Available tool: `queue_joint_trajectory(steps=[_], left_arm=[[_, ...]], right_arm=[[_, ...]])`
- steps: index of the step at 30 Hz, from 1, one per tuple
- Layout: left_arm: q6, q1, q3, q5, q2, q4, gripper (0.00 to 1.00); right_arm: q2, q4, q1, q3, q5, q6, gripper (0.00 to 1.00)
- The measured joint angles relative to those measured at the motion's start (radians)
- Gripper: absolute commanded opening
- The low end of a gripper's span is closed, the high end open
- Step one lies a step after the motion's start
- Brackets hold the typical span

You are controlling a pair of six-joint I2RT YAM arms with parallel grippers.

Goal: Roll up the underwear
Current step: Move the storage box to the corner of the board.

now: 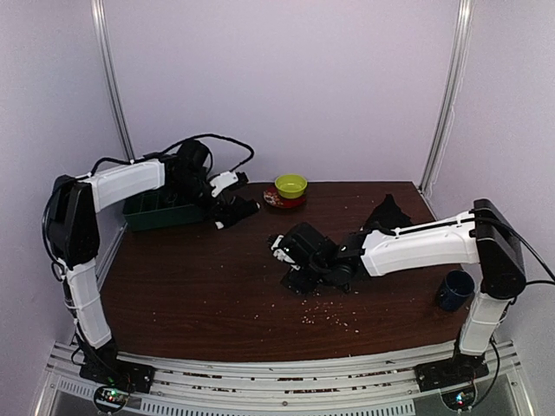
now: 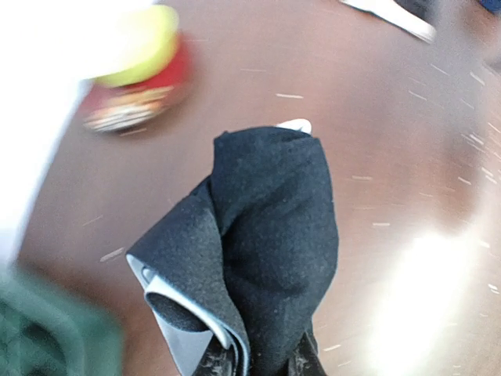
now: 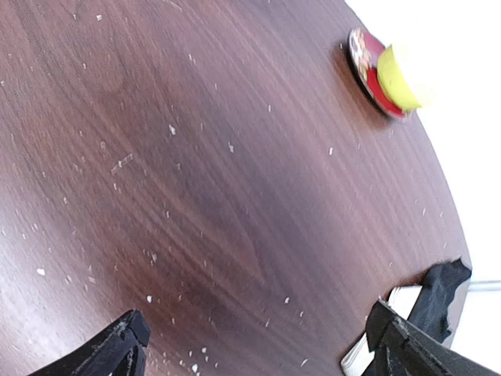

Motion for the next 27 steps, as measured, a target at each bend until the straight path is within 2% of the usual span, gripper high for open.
queue_joint_trajectory(steps=[9,14,23,27], left_arm=[[-0.113,0.29,0.01,-0.175,-0.054,0.145,0.0],[-0.167,0.414,0.115,-0.298,0.003,0.191,0.0],[-0.253,0.48,0.423,-0.519,0.254,0.178,0.0],[-0.28,0.489,0.496,-0.572,0.344,0.146,0.0]], right_arm=[[-0.078,0.05,0.0,-0.123,-0.006,0.104,1.0],[-0.087,0.084,0.0,-0.133,-0.016,0.135,1.0],[-0.102,0.113,0.0,-0.169,-0.037,0.159,1.0],[-0.102,0.121,0.0,-0.169,-0.043,0.162,1.0]])
